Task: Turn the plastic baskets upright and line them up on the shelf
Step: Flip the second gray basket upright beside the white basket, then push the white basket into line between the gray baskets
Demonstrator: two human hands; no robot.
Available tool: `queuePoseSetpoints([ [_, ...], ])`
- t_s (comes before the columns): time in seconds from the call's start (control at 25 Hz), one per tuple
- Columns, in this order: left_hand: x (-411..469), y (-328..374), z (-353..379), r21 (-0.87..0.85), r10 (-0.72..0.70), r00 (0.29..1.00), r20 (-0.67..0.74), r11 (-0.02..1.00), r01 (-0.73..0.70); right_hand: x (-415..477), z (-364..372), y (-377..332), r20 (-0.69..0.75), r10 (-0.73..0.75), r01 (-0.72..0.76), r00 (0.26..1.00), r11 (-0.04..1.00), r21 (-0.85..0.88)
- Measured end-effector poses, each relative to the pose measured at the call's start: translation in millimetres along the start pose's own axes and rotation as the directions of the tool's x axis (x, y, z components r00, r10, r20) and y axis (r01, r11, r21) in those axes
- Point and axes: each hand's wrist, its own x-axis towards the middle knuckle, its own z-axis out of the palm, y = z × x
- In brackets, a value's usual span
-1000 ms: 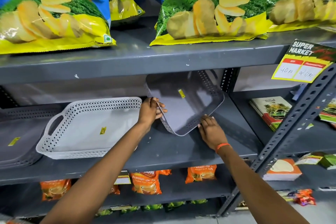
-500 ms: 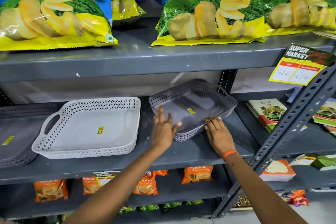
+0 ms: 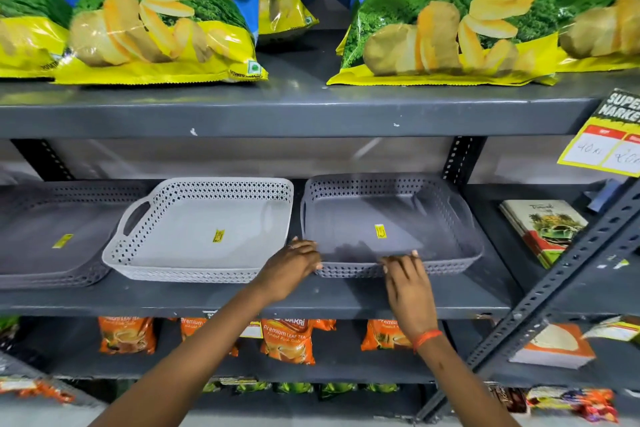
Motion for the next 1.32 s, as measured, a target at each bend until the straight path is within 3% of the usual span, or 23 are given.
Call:
queuePoseSetpoints([
  [0.24, -19.6, -14.6, 3.8, 0.06, -0.022, 0.999, -0.036, 0.998, 0.024, -11.6, 2.1, -29.1, -0.006, 0.035, -0.035, 0.999, 0.998, 0.049],
  [0.56, -29.3, -12.2, 1.0, 0.009, -0.045, 0.998, -0.038, 0.999, 0.046, -10.1, -0.3, -33.1, 0.048, 0.053, -0.057, 0.997, 0.995, 0.087],
  [0.8, -30.2, -14.4, -7.4, -0.058, 0.033, 0.999, 0.0, 0.998, -0.033, -6.5, 1.0, -40.3, 0.038, 0.104, -0.105, 0.994, 0.994, 0.027],
  [0.92, -44.0, -35.0, -22.0, -0.103, 0.09, 0.993, -0.07, 0.99, -0.097, 3.6, 10.7, -82.5, -0.044, 0.196, -0.197, 0.98, 0.98, -0.011],
  [1.0, -58.8, -66.4, -36.0, -0.171, 0.053, 0.987, -0.154, 0.982, -0.079, 23.9, 26.4, -129.5, -0.082, 0.25, -0.247, 0.965, 0.968, 0.053],
  [1.08, -76.7, -108.4, -48.9, -0.194, -0.052, 0.967, -0.248, 0.981, 0.003, 51.1, 46.2, -173.6, -0.046, 0.32, -0.31, 0.946, 0.939, 0.152],
  [1.16, -93.2, -163.1, -60.8, -0.191, -0.233, 0.916, -0.327, 0.965, 0.177, 84.8, 66.9, -202.0, 0.053, 0.374, -0.377, 0.926, 0.912, 0.159],
  [1.24, -108.9, -224.3, -70.0, -0.148, -0.446, 0.817, -0.365, 0.894, 0.422, 115.7, 82.0, -214.8, 0.164, 0.445, -0.462, 0.88, 0.883, 0.086],
  [1.32, -119.2, -274.0, -73.2, -0.164, -0.645, 0.703, -0.298, 0.76, 0.628, 131.5, 91.5, -211.0, 0.245, 0.492, -0.499, 0.835, 0.866, -0.039],
])
